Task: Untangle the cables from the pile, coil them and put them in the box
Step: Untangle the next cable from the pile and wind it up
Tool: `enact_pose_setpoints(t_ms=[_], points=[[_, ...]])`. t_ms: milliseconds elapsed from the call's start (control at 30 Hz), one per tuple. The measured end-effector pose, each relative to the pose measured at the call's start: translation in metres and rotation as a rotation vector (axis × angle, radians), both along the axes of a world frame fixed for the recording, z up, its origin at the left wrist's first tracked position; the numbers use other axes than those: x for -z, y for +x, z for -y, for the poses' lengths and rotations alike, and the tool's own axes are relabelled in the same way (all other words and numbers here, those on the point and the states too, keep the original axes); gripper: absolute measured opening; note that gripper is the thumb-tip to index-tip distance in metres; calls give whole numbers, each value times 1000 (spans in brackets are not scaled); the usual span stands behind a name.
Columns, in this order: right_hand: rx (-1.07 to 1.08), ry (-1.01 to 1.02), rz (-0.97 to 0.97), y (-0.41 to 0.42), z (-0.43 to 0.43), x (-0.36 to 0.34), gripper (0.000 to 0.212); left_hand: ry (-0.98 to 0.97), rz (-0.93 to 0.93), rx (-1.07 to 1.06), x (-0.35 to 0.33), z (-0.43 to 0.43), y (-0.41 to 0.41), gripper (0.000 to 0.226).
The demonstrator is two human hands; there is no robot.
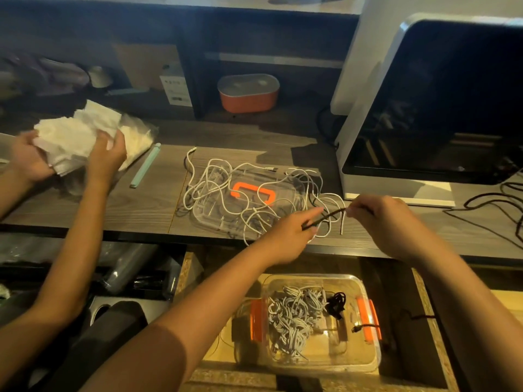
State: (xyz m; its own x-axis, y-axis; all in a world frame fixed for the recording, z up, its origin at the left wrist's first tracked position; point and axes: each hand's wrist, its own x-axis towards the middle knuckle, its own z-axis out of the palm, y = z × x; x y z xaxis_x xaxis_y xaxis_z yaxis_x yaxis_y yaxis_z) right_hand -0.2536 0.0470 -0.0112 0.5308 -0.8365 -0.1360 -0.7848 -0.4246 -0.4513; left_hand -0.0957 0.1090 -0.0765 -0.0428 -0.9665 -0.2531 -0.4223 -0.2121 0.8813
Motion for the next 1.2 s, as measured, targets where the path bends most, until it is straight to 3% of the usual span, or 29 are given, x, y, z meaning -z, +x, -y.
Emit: enact_pose_setpoints(t_ms=[67, 100, 200, 300, 367, 433, 533, 600, 733, 900, 967, 1033, 1133, 1200], points=[[71, 85, 78, 2, -3, 6, 25, 4, -411, -145, -11, -2, -5, 44], [94, 150, 123, 6, -8, 9, 31, -27, -521, -199, -17, -3, -8, 43], [65, 257, 167, 26, -29, 20, 38, -143, -635, -337, -33, 1, -16, 36], [-42, 258, 106, 45, -41, 29, 26, -188, -676, -529, -40, 9, -21, 27], [-96, 271, 51, 47, -44, 29, 21, -272, -479, -656, -41, 15, -20, 21], [-148, 272, 9, 46, -48, 27, 19, -393, -134, -711, -40, 23, -14, 15], [-158, 181, 9, 44, -47, 19, 19, -432, 440, -639, -34, 29, -5, 20], [-174, 131, -41, 39, -42, 16, 23, -503, 642, -597, -27, 28, 1, 20], [-163, 215, 14, 28, -36, 14, 27, -485, 757, -463, -25, 23, 14, 27], [23, 237, 174, 19, -23, 6, 19, -384, 720, -192, -21, 19, 16, 63], [17, 271, 140, 12, -15, 0, 16, -321, 736, -47, -20, 14, 17, 72], [-22, 310, 49, 6, -8, -7, 12, -268, 767, 75, -18, 7, 14, 74], [26, 244, 2, 2, -2, -6, 9, -207, 804, 87, -11, 6, 12, 76], [89, 136, -19, 3, -3, 0, 12, -194, 892, 58, -6, 8, 9, 58]])
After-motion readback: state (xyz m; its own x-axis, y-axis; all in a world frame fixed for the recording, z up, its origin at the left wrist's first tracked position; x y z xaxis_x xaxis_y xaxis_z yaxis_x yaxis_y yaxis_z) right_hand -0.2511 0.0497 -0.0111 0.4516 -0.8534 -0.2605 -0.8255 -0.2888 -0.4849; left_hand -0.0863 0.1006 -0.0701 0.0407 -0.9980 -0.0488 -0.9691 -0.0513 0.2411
